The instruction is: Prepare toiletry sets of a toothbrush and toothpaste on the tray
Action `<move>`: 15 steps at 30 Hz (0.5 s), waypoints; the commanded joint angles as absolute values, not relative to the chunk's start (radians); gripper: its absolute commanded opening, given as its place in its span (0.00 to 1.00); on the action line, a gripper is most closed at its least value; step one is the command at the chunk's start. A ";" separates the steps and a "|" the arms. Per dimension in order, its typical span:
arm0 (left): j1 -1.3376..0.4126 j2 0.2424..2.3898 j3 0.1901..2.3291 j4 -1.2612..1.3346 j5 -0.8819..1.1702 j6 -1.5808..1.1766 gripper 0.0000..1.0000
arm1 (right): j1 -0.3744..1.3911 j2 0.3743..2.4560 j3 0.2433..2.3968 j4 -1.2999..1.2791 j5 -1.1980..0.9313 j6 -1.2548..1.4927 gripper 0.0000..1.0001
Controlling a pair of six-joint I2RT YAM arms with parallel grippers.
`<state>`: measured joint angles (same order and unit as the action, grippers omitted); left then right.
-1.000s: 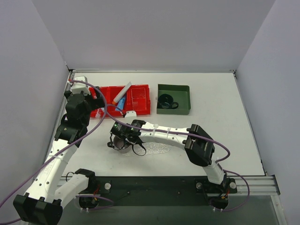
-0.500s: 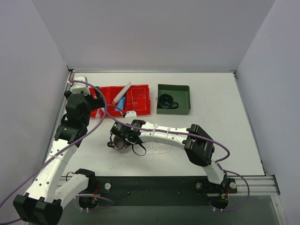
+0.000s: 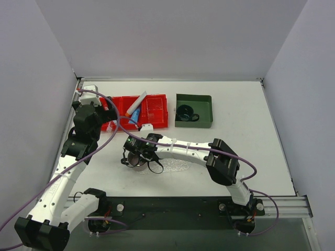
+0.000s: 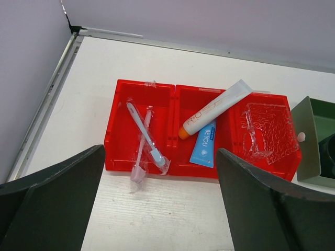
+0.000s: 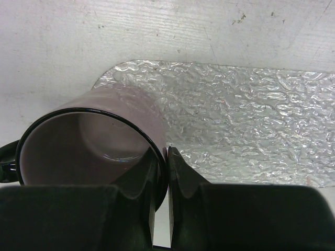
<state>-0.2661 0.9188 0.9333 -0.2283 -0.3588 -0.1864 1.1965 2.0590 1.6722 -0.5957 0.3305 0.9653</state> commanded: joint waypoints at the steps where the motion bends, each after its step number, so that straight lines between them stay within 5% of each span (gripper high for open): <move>1: -0.268 0.902 0.939 -0.212 -0.356 -0.178 0.97 | 1.190 2.042 1.710 -0.644 0.370 0.980 0.01; 15: -0.270 0.902 0.939 -0.212 -0.354 -0.179 0.98 | 1.184 2.056 1.721 -0.652 0.348 0.976 0.10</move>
<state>-0.2668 0.9184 0.9333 -0.2283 -0.3588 -0.1864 1.1931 2.0590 1.6760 -0.6117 0.3321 0.9657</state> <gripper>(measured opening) 0.974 0.077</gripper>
